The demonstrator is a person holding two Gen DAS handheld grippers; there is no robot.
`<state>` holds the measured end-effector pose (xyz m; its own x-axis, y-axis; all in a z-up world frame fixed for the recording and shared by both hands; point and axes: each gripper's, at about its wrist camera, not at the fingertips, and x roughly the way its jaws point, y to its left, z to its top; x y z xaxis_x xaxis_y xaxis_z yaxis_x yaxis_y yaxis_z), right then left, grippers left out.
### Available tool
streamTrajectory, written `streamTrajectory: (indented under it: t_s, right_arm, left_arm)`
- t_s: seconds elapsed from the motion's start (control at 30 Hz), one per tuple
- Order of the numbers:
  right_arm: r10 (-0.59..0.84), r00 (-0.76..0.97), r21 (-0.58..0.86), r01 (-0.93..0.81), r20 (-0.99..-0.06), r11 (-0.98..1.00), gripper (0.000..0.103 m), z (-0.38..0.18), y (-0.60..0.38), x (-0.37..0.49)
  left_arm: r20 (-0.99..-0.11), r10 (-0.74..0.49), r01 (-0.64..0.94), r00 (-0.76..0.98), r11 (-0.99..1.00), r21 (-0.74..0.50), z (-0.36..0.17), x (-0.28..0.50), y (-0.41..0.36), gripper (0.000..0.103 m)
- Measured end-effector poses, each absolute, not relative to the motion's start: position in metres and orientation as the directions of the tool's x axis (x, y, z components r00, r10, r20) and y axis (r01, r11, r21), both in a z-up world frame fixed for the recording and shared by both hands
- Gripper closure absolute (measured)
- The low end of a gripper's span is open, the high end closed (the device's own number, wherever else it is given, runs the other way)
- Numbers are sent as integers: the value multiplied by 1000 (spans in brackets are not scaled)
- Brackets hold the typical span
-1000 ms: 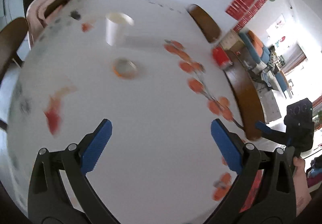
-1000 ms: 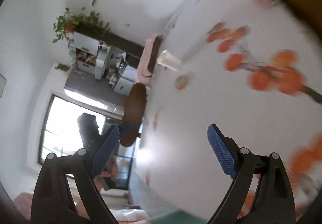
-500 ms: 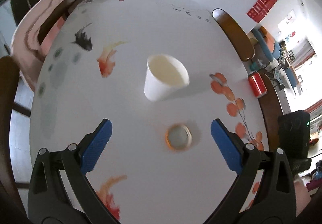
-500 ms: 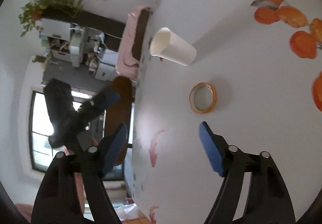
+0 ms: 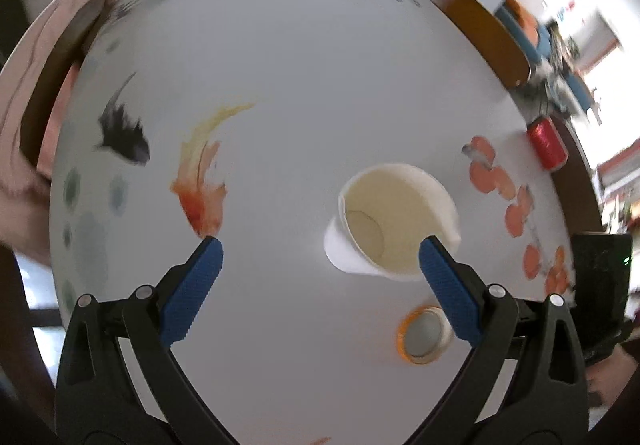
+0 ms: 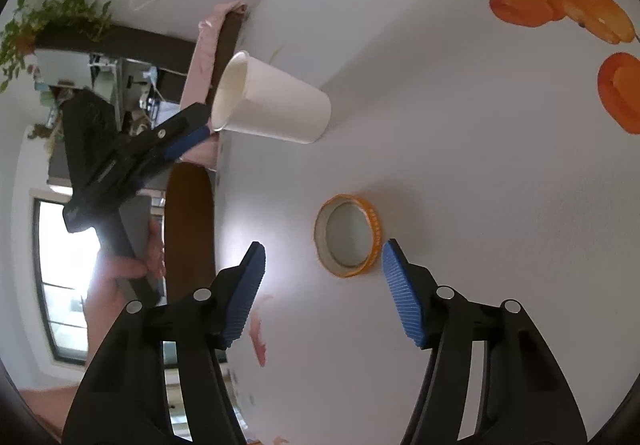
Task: Collect trash
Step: 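Grasp the white paper cup with the left tool while the right tool grasps the orange tape roll, then carry the paper cup and tape roll to the bin and open both tools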
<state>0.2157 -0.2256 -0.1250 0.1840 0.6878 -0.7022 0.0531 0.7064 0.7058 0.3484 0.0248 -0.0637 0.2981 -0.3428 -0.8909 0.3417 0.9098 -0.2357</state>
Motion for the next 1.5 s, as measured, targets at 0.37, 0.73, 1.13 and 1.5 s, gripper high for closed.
streamTrajectory:
  t_s: [0.37, 0.73, 1.13, 1.5]
  right_arm:
    - [501, 189, 504, -32, -845, 863, 76, -136, -197, 222]
    - [446, 214, 432, -111, -869, 895, 99, -131, -192, 201]
    - [510, 309, 516, -67, -803, 854, 99, -85, -233, 166]
    - [465, 492, 564, 65, -736, 823, 99, -39, -323, 79]
  left_arm:
    - [-959, -244, 550, 141, 825, -129, -107, 369, -3, 31]
    - [-948, -291, 587, 131, 793, -163, -107, 319, 5, 94]
    - [-909, -354, 534, 219, 823, -192, -67, 283, 10, 94]
    - [-875, -420, 667, 243, 727, -164, -10, 226, -73, 94]
